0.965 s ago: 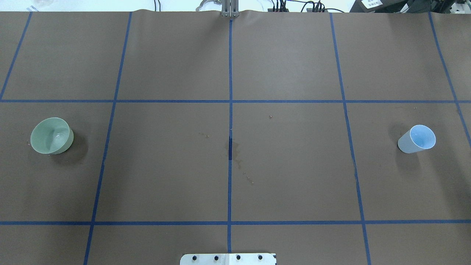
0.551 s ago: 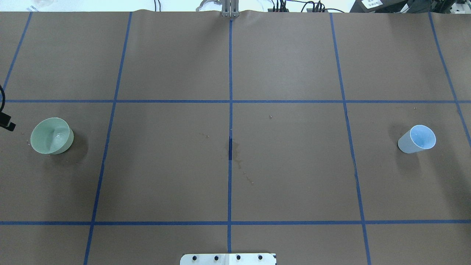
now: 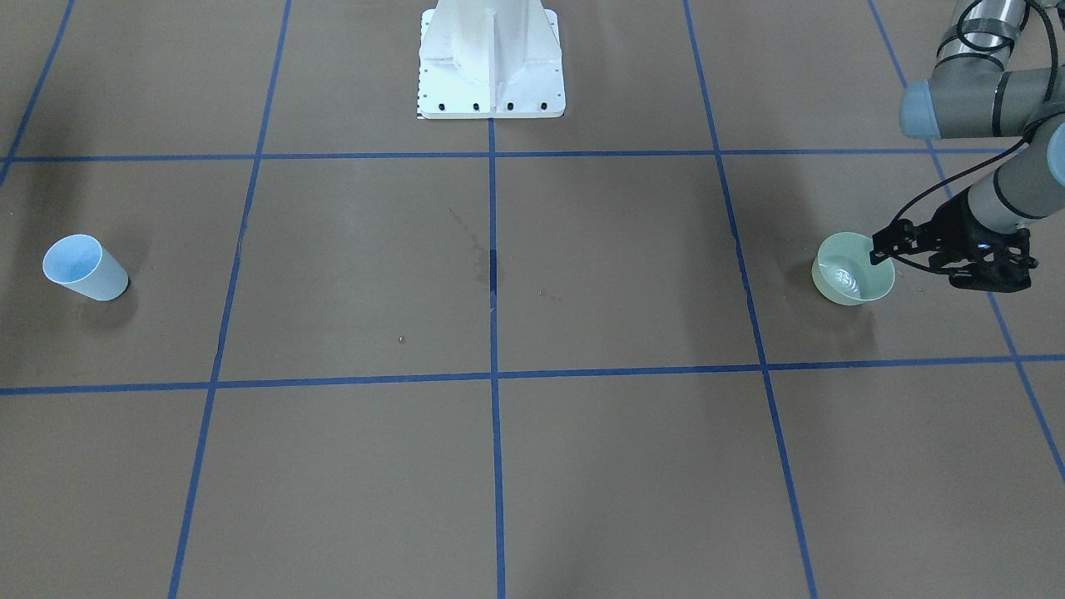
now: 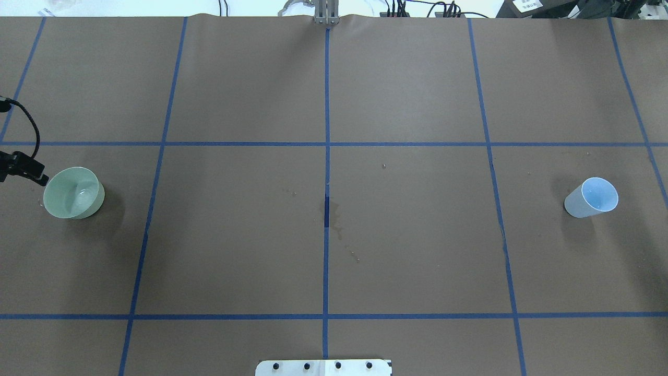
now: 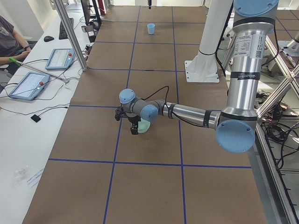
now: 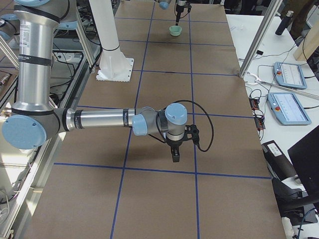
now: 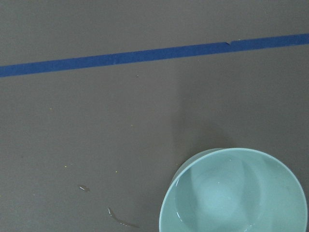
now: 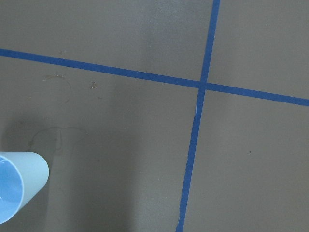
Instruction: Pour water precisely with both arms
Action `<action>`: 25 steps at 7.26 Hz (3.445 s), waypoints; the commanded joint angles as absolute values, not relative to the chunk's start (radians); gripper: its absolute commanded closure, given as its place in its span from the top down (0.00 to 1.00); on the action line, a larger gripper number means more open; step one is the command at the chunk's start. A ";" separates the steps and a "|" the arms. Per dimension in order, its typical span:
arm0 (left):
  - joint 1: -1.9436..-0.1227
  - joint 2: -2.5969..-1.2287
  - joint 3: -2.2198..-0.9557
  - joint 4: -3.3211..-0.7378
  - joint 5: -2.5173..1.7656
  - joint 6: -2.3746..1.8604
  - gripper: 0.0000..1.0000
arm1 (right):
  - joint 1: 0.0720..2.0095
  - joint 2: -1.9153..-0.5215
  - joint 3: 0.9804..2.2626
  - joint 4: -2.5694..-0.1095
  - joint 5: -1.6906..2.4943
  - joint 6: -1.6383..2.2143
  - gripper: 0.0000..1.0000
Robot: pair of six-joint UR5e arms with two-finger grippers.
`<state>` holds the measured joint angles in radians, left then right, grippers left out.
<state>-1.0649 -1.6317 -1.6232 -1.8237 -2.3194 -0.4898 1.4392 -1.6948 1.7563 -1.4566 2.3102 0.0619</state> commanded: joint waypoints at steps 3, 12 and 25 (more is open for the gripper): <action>-1.028 -1.638 -1.582 -1.824 -2.321 -0.492 0.93 | 1.437 -1.694 1.756 -1.451 2.310 0.064 1.00; -1.029 -1.725 -1.647 -1.760 -2.428 -0.575 0.00 | 1.427 -1.692 1.759 -1.447 2.310 0.066 1.00; -0.557 -2.385 -1.413 -1.728 -2.109 -1.249 0.00 | 1.402 -1.689 1.767 -1.440 2.364 0.060 1.00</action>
<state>-0.5594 -2.3851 -1.4381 -1.6784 -2.1094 -1.2460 1.4051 -1.6889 1.7687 -1.4412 2.3628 0.0612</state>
